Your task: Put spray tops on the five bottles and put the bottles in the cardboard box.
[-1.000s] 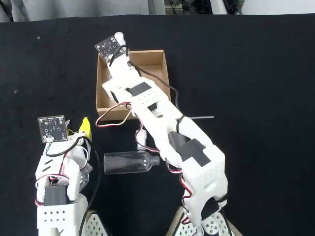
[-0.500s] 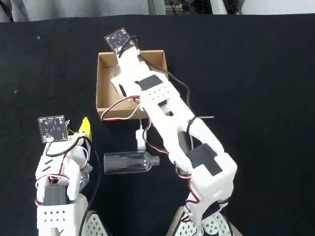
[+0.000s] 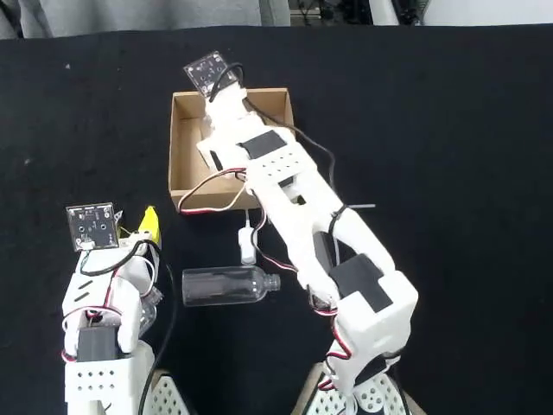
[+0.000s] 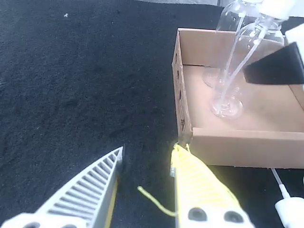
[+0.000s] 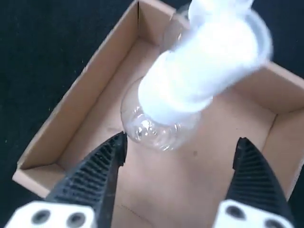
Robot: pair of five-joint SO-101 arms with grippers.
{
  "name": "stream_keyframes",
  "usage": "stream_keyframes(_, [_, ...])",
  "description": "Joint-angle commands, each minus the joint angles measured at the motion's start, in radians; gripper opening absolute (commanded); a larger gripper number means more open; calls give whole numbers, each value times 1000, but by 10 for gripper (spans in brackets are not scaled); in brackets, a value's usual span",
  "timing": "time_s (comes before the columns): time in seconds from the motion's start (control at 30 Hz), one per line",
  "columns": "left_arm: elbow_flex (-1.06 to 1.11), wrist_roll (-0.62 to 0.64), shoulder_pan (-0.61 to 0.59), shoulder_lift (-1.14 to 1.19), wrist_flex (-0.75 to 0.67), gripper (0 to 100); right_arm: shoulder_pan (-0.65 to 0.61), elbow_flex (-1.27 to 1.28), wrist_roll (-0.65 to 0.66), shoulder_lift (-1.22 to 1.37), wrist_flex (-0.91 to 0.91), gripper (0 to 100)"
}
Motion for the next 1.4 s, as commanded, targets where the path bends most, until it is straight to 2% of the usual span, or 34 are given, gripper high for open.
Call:
stream_keyframes(0.0, [25,3,-10,-8,6,156,6,-53,-3,-97,28,304])
stream_keyframes(0.43, [25,3,-10,-8,6,155,14,-53,0,-157,173,298])
stream_keyframes(0.6, [25,3,-10,-8,6,155,15,-53,0,-160,189,172])
stream_keyframes(0.83, [25,3,-10,-8,26,159,63,-48,2,-163,233,128])
stream_keyframes(0.93, [25,3,-10,-8,26,159,80,-45,2,-156,239,54])
stream_keyframes(1.03, [25,3,-10,-8,26,159,81,-45,2,-156,232,16])
stream_keyframes(1.2, [25,3,-10,-8,29,159,91,-33,-6,-154,201,16])
stream_keyframes(1.37, [25,3,-10,-8,31,159,112,82,-8,-154,23,15])
